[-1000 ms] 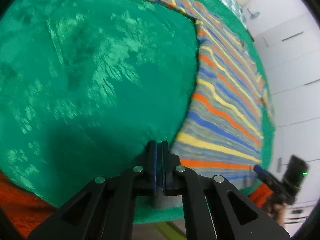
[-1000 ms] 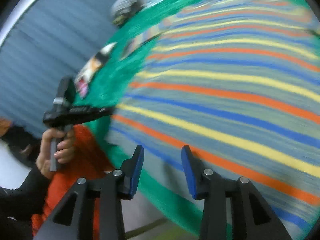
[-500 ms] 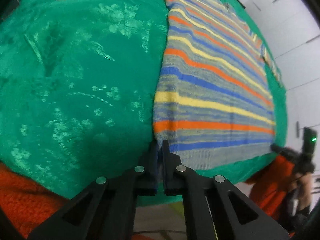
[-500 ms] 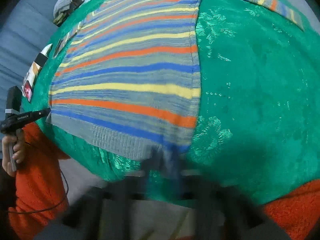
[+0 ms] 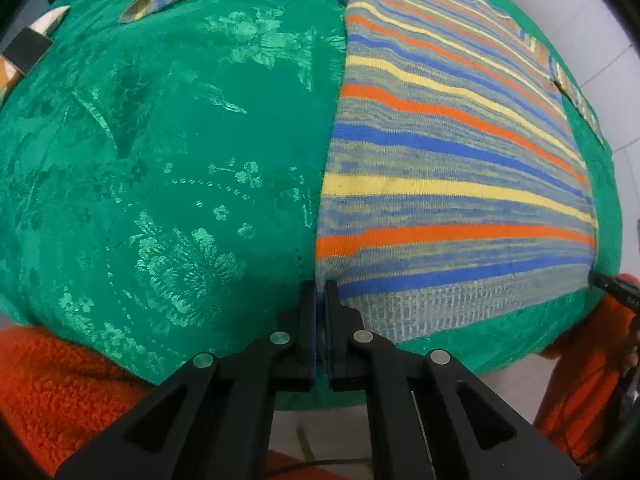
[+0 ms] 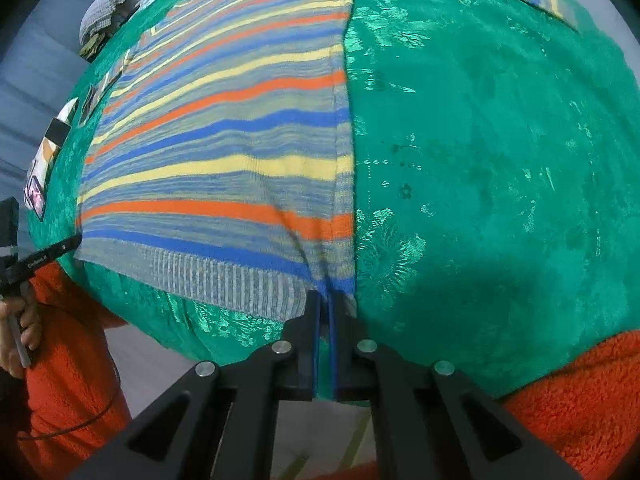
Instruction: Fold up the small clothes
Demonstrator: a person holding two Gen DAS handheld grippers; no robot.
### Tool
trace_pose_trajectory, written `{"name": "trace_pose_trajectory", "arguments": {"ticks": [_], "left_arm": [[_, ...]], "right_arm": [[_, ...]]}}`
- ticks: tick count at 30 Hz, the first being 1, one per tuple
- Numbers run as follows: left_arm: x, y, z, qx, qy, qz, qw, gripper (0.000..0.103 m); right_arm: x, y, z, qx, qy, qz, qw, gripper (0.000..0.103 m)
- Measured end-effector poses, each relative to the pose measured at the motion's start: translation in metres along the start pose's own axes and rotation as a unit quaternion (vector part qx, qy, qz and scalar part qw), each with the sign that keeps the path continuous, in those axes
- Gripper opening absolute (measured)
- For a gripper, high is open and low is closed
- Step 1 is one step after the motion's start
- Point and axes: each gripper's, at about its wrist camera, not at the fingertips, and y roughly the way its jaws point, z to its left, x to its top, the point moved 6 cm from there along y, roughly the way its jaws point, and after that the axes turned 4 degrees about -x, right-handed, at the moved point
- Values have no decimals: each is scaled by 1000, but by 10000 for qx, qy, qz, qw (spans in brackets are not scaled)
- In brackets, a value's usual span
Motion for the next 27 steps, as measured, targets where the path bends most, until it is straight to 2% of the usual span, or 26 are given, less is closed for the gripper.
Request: {"name": "trace_pose_trajectory", "arguments": {"ticks": [3,4,5,6,7,8,10,11,12,14,15,19,21,24,27], "left_arm": [[-7,-6,4,106,-137,2,9998,13],[-13,-13,12,164,-196,-21,9997,22],[-17,-19,19,238,-256,-71,9994,35],[-19,-28,24,351,-367,-192,9985,43],[-19,-34,27,396,-435,-291,9978,58],[-19,-45,30,445,-564,-506,9961,70],[-13,-66,37,453,-814,-958,9910,81],[-9,-73,39,441,-902,-1140,9884,84],[-1,-82,42,405,-1011,-1379,9844,86],[13,-89,46,348,-1163,-1611,9794,89],[23,-90,48,302,-1221,-1726,9769,89],[59,-91,52,297,-1280,-2303,9642,94],[69,-81,59,434,-1328,-2584,9559,94],[64,-68,74,605,-1416,-2525,9553,94],[54,-54,84,477,-1604,-2269,9594,94]], "right_arm": [[-3,-6,4,-116,-44,-15,9999,8],[-5,-10,4,-168,-21,-30,9999,16],[-7,-15,0,-297,20,-59,9995,28],[-8,-20,-4,-486,76,-126,9987,35],[-9,-28,-9,-643,146,-263,9975,44],[-9,-32,-12,-720,197,-366,9965,46],[-4,-53,-26,-929,427,-823,9914,47],[0,-61,-30,-965,499,-1039,9886,51],[3,-67,-33,-990,557,-1225,9860,55],[14,-80,-42,-1048,717,-1664,9778,65],[22,-85,-48,-1093,819,-1964,9710,67],[38,-85,-63,-1207,1167,-2636,9499,68],[41,-79,-69,-1312,1244,-2700,9457,68],[39,-72,-73,-1241,1294,-2576,9495,68],[35,-73,-74,-1282,1303,-2617,9477,68]]}}
